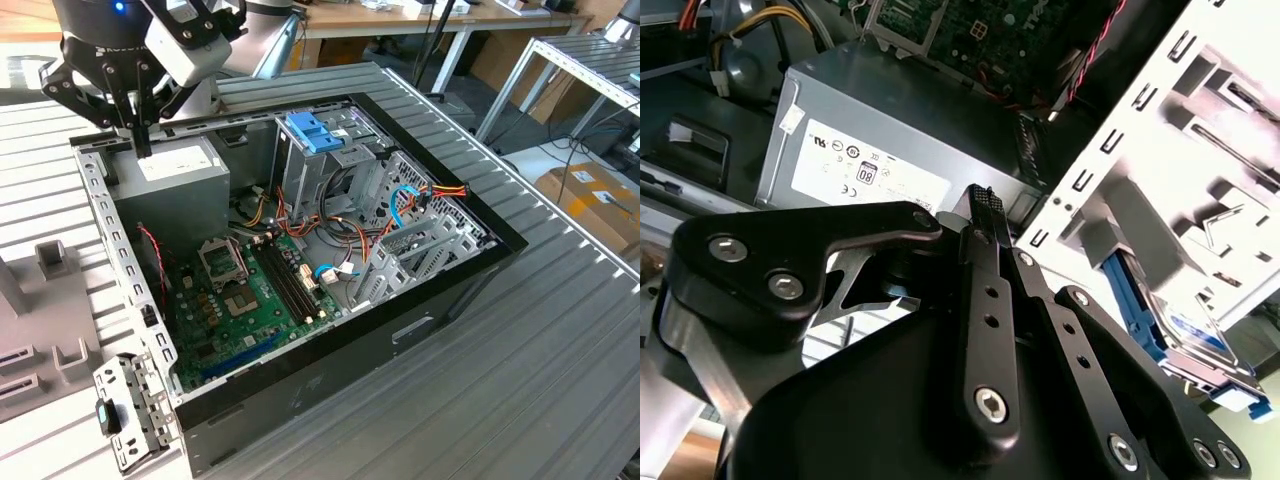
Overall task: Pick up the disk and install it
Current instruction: 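Reach for the disk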
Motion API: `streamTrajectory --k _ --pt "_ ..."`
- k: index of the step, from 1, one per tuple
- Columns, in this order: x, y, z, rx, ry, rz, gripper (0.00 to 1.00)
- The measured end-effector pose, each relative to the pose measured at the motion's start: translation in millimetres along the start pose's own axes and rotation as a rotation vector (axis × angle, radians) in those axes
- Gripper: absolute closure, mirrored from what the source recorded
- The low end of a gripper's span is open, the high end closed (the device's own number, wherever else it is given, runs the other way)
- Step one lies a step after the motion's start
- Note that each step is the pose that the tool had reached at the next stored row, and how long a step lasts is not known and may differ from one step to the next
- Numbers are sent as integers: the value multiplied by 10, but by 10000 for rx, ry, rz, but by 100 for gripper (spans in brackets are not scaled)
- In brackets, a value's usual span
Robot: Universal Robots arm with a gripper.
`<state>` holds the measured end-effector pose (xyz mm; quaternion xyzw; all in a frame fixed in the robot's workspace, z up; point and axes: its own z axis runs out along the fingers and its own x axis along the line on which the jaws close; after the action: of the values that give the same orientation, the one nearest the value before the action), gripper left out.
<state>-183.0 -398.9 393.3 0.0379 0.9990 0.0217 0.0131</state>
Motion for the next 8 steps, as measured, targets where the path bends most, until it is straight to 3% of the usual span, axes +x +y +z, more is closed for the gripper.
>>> streamTrajectory --k 8 --pt "24 -2 -1 0 0 0 89"
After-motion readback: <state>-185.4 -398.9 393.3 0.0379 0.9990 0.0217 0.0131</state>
